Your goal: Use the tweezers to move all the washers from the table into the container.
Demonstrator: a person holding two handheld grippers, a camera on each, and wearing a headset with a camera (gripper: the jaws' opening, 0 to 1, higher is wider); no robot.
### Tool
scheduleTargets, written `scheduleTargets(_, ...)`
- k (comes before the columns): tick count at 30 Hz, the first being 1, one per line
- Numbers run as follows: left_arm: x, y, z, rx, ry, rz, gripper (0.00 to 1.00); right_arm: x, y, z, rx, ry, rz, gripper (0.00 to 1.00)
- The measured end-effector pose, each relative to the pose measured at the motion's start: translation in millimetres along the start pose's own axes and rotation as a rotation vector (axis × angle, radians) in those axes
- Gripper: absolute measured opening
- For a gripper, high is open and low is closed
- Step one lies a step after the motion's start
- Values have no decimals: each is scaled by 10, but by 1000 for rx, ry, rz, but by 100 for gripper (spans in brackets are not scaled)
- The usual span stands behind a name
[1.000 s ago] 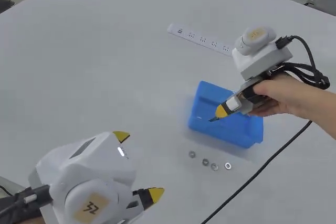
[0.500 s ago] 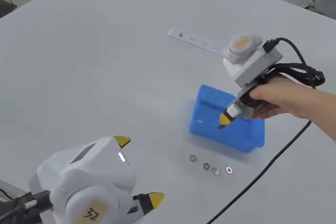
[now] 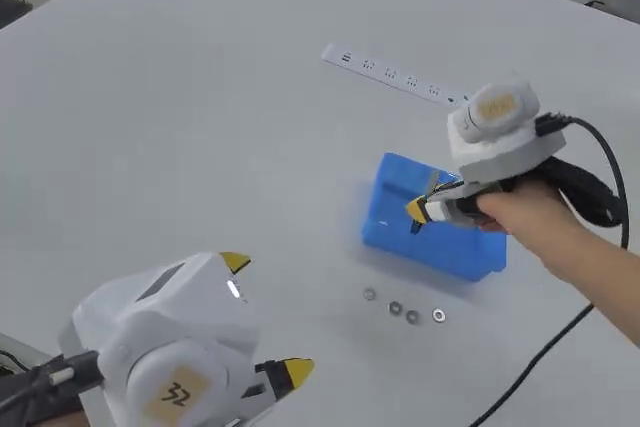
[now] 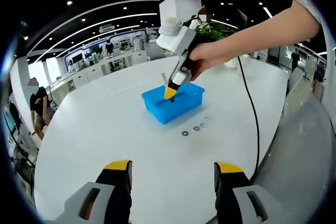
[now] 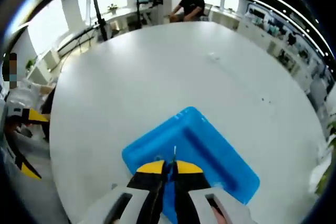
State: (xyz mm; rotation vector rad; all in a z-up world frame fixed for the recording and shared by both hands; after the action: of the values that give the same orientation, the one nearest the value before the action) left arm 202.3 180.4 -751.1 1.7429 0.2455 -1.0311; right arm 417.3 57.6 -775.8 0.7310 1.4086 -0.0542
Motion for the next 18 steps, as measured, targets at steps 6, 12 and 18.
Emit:
scheduleTargets(6,-8,15,6,1,1,8,64,4,-59,-63,-48,-62,122,2)
scheduleTargets(12,-13,31,23,4,0,18,67,-132,-26,-21,-36,-96,192,2)
scheduleTargets(18,-30,70,23,8,13,39,72,-535,67,-132,69,-44,328,3)
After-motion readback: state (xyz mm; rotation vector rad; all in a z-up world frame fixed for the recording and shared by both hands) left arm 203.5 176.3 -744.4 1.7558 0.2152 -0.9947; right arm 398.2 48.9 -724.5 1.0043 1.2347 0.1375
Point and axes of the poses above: the centre of the closed fingertips' face, and the gripper's own axes: x roughly forward along the fingers, z roughly to its right, y roughly out of its top, the point moved 5 cm from there along -x, roughly backward along the fingers, and after that the axes turned 10 degrees about -z, right-handed, at the moved point
